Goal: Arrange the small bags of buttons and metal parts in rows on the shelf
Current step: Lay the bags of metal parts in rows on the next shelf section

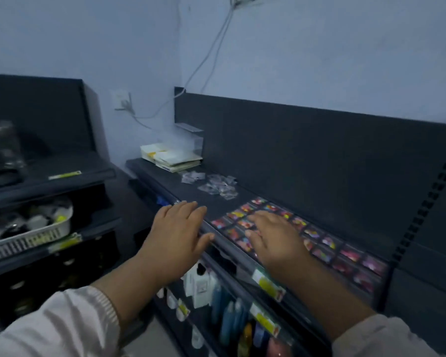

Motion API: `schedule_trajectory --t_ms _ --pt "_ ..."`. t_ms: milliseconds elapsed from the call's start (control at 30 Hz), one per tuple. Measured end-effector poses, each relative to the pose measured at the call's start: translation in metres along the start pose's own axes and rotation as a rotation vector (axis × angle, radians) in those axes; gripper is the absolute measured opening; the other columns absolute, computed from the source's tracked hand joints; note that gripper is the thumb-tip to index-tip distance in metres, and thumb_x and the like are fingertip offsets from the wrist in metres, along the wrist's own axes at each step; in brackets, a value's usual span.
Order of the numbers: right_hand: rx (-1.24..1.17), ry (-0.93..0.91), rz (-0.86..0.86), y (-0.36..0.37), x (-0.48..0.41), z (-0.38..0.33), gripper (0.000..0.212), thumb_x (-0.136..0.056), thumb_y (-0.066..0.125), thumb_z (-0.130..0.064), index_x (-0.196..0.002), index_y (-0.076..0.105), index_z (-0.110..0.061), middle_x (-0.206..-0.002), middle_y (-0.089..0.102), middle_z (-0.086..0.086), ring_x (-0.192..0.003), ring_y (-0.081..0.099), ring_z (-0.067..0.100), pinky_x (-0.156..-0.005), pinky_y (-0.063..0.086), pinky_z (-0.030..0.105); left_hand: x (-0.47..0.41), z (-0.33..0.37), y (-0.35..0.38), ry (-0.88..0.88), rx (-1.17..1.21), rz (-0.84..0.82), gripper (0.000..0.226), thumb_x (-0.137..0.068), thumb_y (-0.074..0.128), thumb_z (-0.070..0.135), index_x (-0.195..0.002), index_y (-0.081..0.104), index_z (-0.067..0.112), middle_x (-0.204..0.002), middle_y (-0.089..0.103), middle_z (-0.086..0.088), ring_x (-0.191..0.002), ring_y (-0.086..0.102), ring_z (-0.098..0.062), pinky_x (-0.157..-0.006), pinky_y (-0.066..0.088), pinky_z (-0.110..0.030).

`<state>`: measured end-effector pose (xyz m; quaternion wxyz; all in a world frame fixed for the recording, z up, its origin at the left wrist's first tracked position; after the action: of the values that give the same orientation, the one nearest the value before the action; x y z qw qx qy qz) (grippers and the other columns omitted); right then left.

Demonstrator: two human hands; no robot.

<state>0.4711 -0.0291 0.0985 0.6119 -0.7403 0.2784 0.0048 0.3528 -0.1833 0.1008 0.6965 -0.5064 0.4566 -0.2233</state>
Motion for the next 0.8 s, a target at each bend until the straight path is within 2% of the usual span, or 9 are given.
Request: schedule_trajectory --t_ms 133,233,367,533,667,800 --pt "-0.019 -0.021 -0.026 0.018 -0.039 -0.036 0.049 -0.094 0.035 -0.043 -0.136 0.046 -0.019 -0.14 0.045 0.0 -0.129 0.037 0.018 -0.108 0.028 0.03 -0.005 -0.054 -0.011 -0.042 -0.003 0.021 0.079 -0.08 0.013 0.066 -0.14 0.041 0.022 -0.141 0.045 0.003 -0.133 0.038 -0.017 -0.109 0.025 -0.037" --pt "-0.034 -0.029 -0.036 0.032 -0.066 -0.045 0.044 -0.097 0.04 -0.037 -0.136 0.045 -0.018 -0.139 0.046 -0.001 -0.127 0.038 0.018 -0.107 0.029 0.03 -0.015 -0.078 -0.01 -0.058 0.031 0.049 0.073 -0.084 0.02 0.064 -0.137 0.046 0.02 -0.137 0.05 0.002 -0.127 0.044 -0.018 -0.106 0.03 -0.038" --pt "-0.053 -0.011 -0.059 0.053 -0.108 -0.039 0.042 -0.096 0.041 -0.035 -0.134 0.046 -0.019 -0.136 0.048 -0.002 -0.122 0.041 0.017 -0.104 0.034 0.031 -0.039 -0.103 0.012 -0.104 0.103 -0.004 0.06 -0.093 0.036 0.056 -0.144 0.032 0.024 -0.146 0.039 0.007 -0.134 0.035 -0.013 -0.11 0.023 -0.033" --pt "-0.117 0.033 -0.089 0.086 -0.172 -0.012 0.038 -0.096 0.043 -0.031 -0.131 0.049 -0.018 -0.133 0.051 0.0 -0.122 0.044 0.018 -0.1 0.038 0.03 -0.088 -0.134 0.037 -0.172 0.124 -0.068 0.061 -0.094 0.038 0.052 -0.146 0.026 0.022 -0.147 0.036 0.003 -0.129 0.042 -0.015 -0.105 0.035 -0.029" --pt "-0.149 0.092 -0.122 0.114 -0.23 0.017 0.035 -0.094 0.047 -0.03 -0.127 0.052 -0.018 -0.13 0.052 0.004 -0.116 0.05 0.019 -0.096 0.042 0.03 -0.136 -0.157 0.061 -0.216 0.133 -0.093 0.056 -0.093 0.043 0.05 -0.142 0.032 0.024 -0.139 0.043 0.002 -0.119 0.05 -0.016 -0.097 0.042 -0.03" --pt "-0.162 0.131 -0.149 0.137 -0.282 0.042 0.031 -0.092 0.053 -0.029 -0.121 0.055 -0.019 -0.125 0.053 0.002 -0.109 0.052 0.018 -0.09 0.042 0.025 -0.18 -0.175 0.087 -0.243 0.124 -0.124 0.056 -0.093 0.045 0.049 -0.141 0.032 0.024 -0.139 0.042 0.002 -0.119 0.049 -0.018 -0.097 0.042 -0.031"
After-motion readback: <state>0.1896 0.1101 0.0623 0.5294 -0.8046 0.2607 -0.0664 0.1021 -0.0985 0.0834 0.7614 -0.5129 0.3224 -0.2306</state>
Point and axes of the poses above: each hand's wrist, its own x-axis away from the middle knuckle, its own y-axis out of the palm, z = x × y, the point moved 4 cm from there along -x, towards the middle knuckle
